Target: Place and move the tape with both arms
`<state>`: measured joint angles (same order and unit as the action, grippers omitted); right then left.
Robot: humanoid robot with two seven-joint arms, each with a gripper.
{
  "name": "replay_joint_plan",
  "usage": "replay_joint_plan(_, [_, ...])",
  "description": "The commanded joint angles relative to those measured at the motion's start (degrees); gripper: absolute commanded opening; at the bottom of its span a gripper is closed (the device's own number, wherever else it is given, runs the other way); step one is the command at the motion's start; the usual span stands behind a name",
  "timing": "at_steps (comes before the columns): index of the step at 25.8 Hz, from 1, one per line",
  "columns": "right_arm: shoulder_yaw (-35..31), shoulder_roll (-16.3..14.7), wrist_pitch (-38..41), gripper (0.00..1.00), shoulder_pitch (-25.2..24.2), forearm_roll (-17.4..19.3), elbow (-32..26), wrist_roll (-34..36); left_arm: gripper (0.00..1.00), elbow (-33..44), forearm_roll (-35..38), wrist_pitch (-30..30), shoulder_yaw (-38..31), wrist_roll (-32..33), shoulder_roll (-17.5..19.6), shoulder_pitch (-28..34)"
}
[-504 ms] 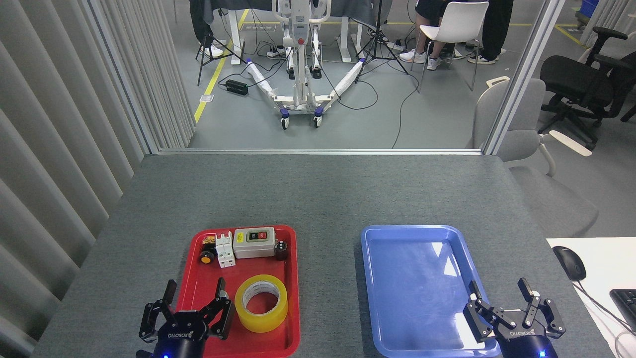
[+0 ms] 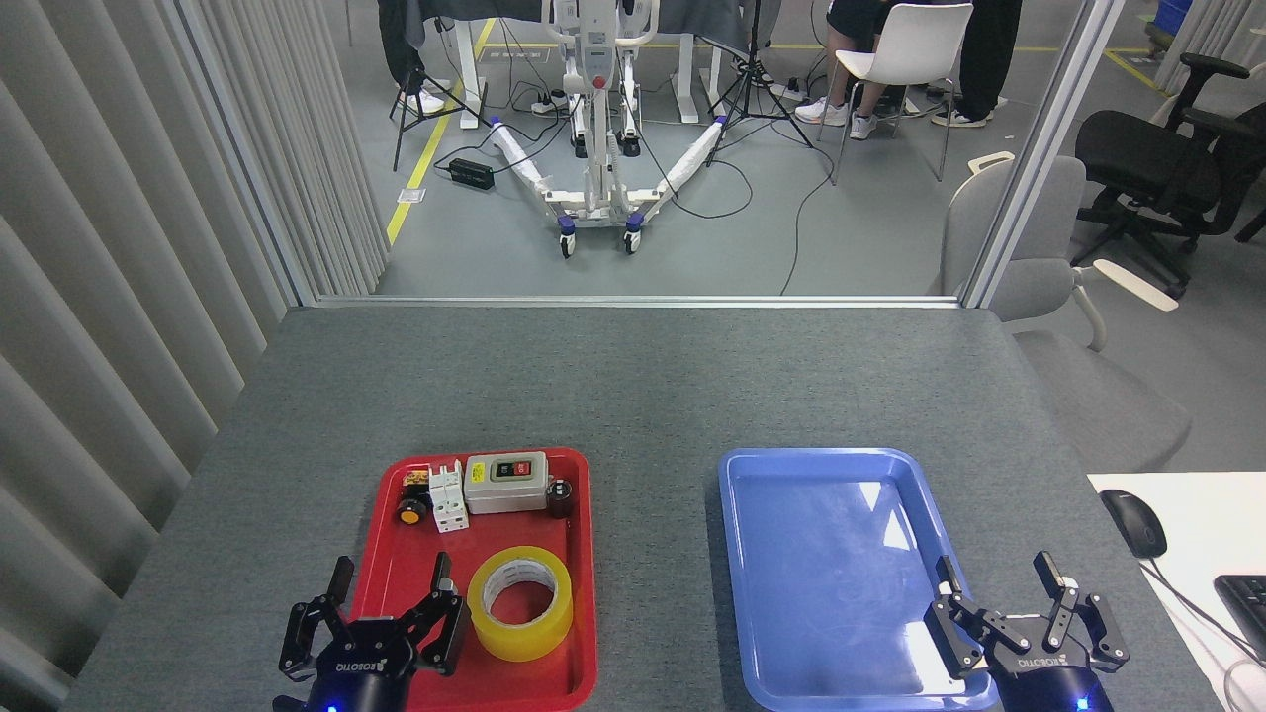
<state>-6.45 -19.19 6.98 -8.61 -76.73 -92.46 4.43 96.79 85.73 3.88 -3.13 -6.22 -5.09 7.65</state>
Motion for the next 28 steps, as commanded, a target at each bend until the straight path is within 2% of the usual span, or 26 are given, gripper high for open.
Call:
replay_joint_plan(1, [-0.05, 0.03, 0.05, 1.0, 0.0, 0.0, -0.09, 0.05, 1.0, 0.07, -0.13, -0.36, 0.41, 0.86, -0.09, 0.0])
replay_joint_plan(4, [0.03, 0.2, 0.05, 1.0, 0.0, -0.09, -0.8, 0.05, 1.0, 0.33, -0.22, -0.54, 0.49, 5.52, -0.18, -0.44])
replay_joint_plan(7, [0.03, 0.29, 0.23, 1.0, -0.18, -0.09, -0.97, 0.05, 1.0, 2.26, -0.66, -2.74, 0.58, 15.63, -0.45, -1.58])
replay_joint_plan(13, [-0.14, 0.29, -0.04, 1.0, -0.18, -0.18, -0.97, 0.05, 1.0, 2.26, -1.62, -11.88, 1.28, 37.42, -0.71, -7.65])
replay_joint_plan(19, [-0.05, 0.73, -0.12, 1.0, -0.18, -0.27, -0.97, 0.14, 1.0, 2.26, -1.71, -16.18, 3.74, 52.1, -0.71, -11.34])
replay_joint_plan(22, [-0.14, 0.82, -0.39, 1.0, -0.09, -0.09, -1.06, 0.14, 1.0, 2.18, -2.5, -16.1, 4.89, 55.7, -0.71, -11.78])
replay_joint_plan(28, [-0.49, 1.87, -0.04, 1.0, -0.09, 0.09, -0.97, 0.05, 1.0, 1.74, -2.59, -15.83, 5.24, 56.41, -0.71, -12.92])
